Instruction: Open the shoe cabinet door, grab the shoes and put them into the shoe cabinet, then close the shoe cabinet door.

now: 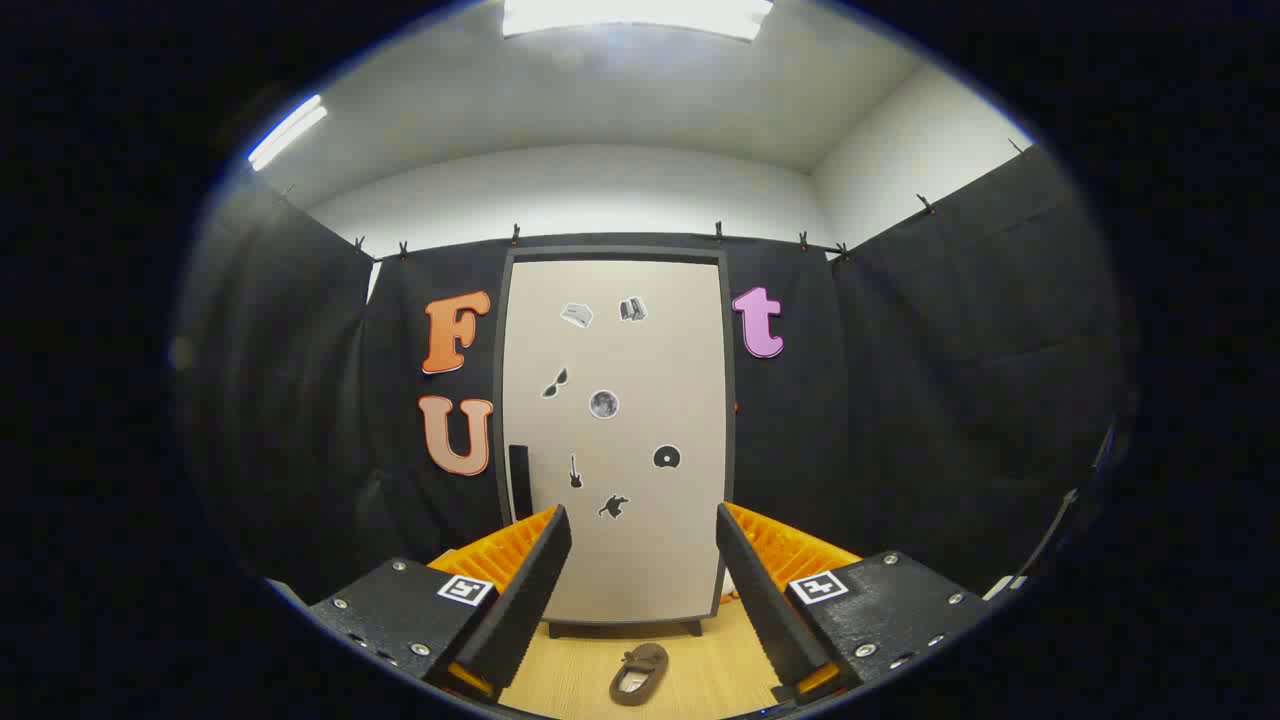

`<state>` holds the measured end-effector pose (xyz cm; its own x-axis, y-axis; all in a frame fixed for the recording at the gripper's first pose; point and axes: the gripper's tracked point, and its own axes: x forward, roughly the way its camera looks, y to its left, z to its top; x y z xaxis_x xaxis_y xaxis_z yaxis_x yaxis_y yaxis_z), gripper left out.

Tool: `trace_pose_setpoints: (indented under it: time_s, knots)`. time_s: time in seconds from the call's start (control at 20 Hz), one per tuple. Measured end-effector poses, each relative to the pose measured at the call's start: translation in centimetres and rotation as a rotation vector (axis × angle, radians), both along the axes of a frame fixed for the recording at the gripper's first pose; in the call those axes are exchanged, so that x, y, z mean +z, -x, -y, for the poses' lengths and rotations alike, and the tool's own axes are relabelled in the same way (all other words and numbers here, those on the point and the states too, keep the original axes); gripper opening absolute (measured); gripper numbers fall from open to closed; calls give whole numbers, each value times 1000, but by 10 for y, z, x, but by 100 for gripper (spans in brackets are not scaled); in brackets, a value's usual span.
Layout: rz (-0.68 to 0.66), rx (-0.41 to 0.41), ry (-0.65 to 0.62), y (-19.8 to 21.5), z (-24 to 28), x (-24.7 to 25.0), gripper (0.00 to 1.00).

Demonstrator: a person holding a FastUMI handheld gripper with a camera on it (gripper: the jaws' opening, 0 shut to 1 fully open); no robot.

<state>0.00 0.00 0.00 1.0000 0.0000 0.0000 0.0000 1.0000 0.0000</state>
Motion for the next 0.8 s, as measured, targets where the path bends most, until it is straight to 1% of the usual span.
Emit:
trace_pose_setpoints:
  time_s: [0.25,0.6,0.8]
  knots:
    - [-4,10,6,-4,-8,-2,92]
    - [-10,-21,-1,-9,-2,-3,92]
    - [-7,-24,8,-12,-7,-2,92]
